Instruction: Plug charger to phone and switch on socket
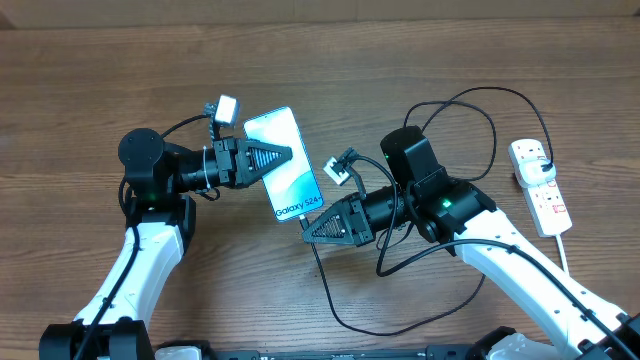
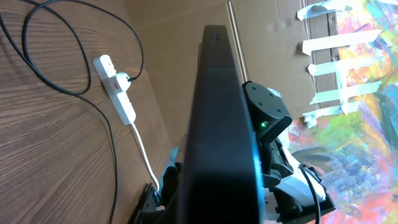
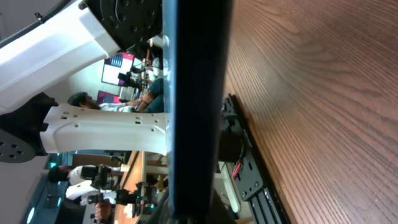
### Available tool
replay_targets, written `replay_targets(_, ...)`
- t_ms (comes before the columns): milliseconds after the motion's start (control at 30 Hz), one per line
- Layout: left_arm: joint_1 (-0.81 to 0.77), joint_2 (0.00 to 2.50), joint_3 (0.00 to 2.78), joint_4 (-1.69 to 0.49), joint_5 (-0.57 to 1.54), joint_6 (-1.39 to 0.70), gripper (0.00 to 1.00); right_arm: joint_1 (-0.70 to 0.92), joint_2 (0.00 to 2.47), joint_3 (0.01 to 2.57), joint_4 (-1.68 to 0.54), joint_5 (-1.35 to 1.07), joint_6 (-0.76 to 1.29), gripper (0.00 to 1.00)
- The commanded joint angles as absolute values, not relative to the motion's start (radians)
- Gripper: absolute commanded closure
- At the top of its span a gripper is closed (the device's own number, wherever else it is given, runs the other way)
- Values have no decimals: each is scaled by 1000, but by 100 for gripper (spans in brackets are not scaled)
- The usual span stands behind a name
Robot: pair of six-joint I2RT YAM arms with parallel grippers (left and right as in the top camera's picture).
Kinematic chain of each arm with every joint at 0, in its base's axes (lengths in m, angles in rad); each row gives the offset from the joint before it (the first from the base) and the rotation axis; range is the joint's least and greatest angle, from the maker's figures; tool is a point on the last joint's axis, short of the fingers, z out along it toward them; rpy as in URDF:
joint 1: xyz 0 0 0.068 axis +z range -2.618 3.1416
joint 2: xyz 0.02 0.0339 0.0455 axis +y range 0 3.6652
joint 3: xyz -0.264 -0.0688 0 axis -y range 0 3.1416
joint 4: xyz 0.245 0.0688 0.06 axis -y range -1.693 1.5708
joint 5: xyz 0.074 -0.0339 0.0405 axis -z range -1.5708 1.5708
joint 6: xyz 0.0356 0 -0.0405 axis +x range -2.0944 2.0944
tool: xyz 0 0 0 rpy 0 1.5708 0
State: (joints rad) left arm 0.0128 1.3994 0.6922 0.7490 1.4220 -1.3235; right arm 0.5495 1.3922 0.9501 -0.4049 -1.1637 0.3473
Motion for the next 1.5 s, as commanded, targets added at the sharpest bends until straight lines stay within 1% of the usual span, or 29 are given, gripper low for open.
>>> replay_targets(0, 6, 1400, 704, 759, 1434, -1293, 96, 543, 1367, 978, -403, -1188, 348, 96)
replay_targets(1467, 6, 1401, 704, 759, 1460, -1256, 96, 542, 1363, 978, -405, -1167, 344, 96)
